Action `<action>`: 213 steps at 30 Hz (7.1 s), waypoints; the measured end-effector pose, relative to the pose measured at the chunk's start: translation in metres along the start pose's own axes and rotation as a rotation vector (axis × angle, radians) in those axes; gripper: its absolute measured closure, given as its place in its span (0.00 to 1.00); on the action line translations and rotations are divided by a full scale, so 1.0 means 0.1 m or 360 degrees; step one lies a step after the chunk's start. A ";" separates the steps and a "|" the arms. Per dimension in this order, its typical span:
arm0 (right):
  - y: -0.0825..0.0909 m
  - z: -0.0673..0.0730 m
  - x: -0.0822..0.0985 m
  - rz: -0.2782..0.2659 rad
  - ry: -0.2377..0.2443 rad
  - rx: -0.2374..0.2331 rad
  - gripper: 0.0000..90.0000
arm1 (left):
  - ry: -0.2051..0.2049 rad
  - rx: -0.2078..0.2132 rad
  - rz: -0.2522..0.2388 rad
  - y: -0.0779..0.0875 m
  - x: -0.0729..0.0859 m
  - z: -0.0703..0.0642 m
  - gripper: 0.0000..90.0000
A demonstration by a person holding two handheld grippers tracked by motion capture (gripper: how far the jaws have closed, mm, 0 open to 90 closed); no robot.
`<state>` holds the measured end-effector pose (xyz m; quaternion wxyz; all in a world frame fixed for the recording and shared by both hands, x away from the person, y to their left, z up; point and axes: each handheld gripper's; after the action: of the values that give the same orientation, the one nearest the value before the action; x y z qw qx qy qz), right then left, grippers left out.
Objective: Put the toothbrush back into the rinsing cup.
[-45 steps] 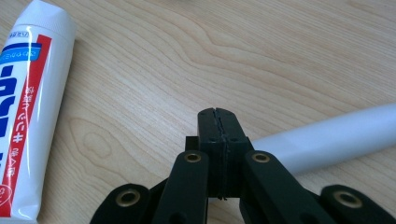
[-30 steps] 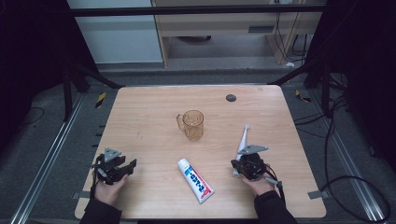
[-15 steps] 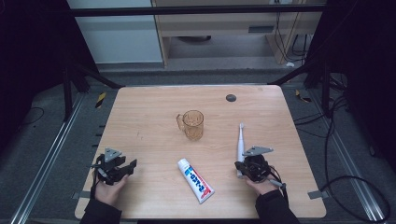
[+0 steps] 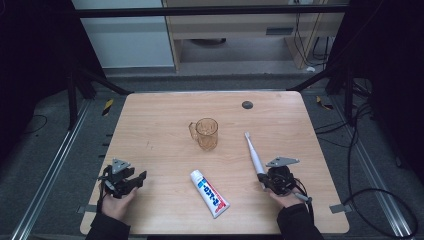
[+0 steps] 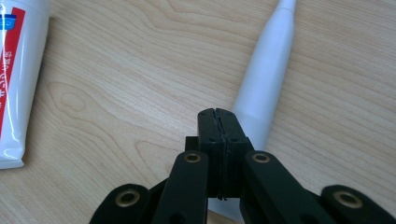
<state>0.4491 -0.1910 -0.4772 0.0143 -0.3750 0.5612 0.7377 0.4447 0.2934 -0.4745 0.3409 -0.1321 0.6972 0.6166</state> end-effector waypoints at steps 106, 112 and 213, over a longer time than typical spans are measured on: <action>-0.45 -0.32 -1.00 0.0474 -0.0034 0.0066 0.69 | -0.0070 0.0015 0.0040 -0.10 -0.05 0.00 0.48; -0.51 -0.32 -0.98 0.0511 -0.0041 0.0068 0.69 | -0.0069 0.0014 0.0044 -0.11 -0.05 0.00 0.48; 0.27 0.13 -1.50 -0.1102 -0.0405 0.0161 0.75 | -0.0055 -0.0008 0.0010 -0.08 -0.05 0.00 0.48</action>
<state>0.5373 -0.1303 -0.3684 0.3512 -0.4466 0.4307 0.7012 0.4539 0.2905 -0.4775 0.3507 -0.1202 0.6901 0.6215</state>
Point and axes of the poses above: each handheld gripper's, and its own axes: y roughly backward along the jaws, x roughly out of its underside, z roughly to its left, and after that the axes turned 9 degrees about z, right-handed
